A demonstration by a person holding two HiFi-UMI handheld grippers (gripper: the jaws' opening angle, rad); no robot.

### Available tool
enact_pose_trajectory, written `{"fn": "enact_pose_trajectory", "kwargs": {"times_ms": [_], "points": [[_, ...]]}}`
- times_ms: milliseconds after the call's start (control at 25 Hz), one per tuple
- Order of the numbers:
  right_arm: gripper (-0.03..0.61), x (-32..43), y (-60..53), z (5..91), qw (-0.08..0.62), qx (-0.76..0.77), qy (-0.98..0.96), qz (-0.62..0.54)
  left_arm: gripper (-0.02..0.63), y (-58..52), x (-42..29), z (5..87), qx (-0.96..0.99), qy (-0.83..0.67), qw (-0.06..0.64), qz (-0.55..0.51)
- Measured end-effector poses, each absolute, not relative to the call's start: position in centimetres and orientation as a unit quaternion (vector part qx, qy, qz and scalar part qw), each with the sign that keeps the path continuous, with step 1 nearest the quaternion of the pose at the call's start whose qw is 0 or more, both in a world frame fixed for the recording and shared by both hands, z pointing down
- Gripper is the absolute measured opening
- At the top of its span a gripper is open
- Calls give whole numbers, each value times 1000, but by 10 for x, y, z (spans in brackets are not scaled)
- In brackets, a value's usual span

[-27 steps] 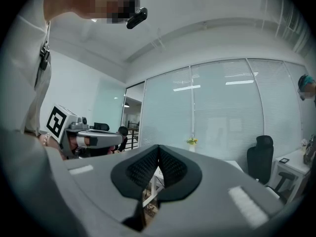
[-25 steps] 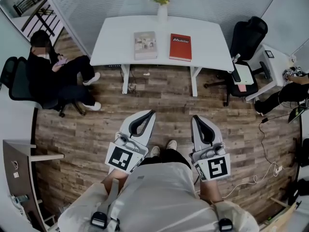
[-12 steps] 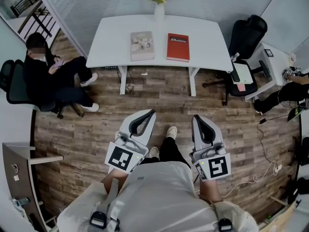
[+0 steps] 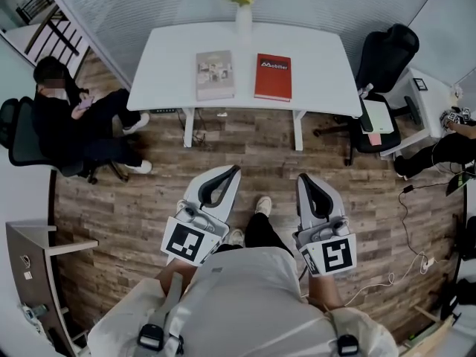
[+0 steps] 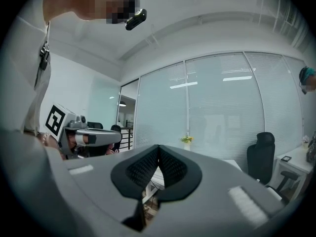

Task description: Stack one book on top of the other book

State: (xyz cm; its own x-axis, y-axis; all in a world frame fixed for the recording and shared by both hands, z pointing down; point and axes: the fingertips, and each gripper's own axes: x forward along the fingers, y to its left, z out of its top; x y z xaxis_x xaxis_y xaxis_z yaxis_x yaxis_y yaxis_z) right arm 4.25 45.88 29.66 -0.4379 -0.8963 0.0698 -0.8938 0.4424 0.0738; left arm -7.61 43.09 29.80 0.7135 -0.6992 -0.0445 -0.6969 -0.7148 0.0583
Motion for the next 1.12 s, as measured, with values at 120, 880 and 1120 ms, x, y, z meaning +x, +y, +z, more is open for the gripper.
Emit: {"fn": "enact_pose_trajectory", "kwargs": {"times_ms": [120,880,1120], "points": [[5,52,442,298,49,526,-849,-10,0,414,-67,300,925,-378,21,-27],[5,121,340,294,51,518,-854,-7,0,312,0,290,922,-386,19,-26],[5,147,315,297,50,520,-853,-4,0,289,24,293,922,-386,23,-26]]}}
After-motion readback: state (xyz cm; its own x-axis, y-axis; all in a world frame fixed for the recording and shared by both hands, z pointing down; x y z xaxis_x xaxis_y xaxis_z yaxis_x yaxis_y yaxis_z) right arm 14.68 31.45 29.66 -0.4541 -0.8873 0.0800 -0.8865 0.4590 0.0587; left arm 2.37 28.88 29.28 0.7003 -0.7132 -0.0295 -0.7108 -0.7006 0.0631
